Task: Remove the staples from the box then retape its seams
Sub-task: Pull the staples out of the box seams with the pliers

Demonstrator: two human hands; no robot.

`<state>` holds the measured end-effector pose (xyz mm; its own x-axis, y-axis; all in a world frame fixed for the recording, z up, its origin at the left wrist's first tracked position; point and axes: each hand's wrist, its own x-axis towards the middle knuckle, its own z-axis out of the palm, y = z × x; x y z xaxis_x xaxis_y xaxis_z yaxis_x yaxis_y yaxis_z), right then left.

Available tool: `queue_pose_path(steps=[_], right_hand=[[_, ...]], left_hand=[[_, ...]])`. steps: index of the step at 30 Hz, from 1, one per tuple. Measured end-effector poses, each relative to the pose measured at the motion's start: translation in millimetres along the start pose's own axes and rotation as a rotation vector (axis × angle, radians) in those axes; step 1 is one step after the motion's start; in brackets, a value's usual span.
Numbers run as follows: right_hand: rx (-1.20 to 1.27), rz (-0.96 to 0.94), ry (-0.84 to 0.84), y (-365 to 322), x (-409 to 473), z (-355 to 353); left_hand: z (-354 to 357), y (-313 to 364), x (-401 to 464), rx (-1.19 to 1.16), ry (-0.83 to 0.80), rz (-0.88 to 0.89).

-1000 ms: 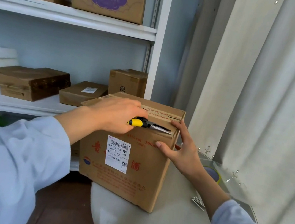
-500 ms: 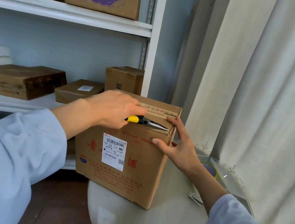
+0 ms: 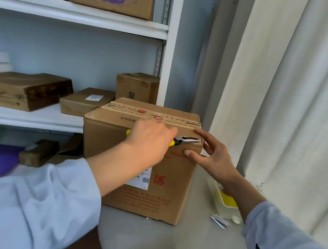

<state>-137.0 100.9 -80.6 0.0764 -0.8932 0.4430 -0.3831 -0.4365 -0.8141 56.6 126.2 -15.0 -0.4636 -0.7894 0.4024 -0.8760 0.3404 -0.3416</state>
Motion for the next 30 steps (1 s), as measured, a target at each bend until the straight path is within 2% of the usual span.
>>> queue_pose_path(steps=[6, 11, 13, 16, 22, 30], right_hand=[[-0.021, -0.031, 0.048, 1, -3, 9], [-0.035, -0.030, 0.045, 1, -4, 8], [-0.035, -0.030, 0.043, -1, -5, 8], [-0.032, -0.017, 0.028, -1, -4, 8], [-0.032, -0.001, 0.040, 1, -4, 10], [-0.028, -0.005, 0.045, 5, -3, 10]], left_hand=[[-1, 21, -11, -0.005, -0.095, -0.127], [4, 28, -22, -0.207, -0.133, -0.161], [5, 24, -25, -0.263, -0.130, -0.144], [-3, 2, -16, -0.185, -0.095, -0.101], [-12, -34, 2, -0.080, -0.168, 0.021], [-6, -38, 14, -0.100, -0.106, 0.200]])
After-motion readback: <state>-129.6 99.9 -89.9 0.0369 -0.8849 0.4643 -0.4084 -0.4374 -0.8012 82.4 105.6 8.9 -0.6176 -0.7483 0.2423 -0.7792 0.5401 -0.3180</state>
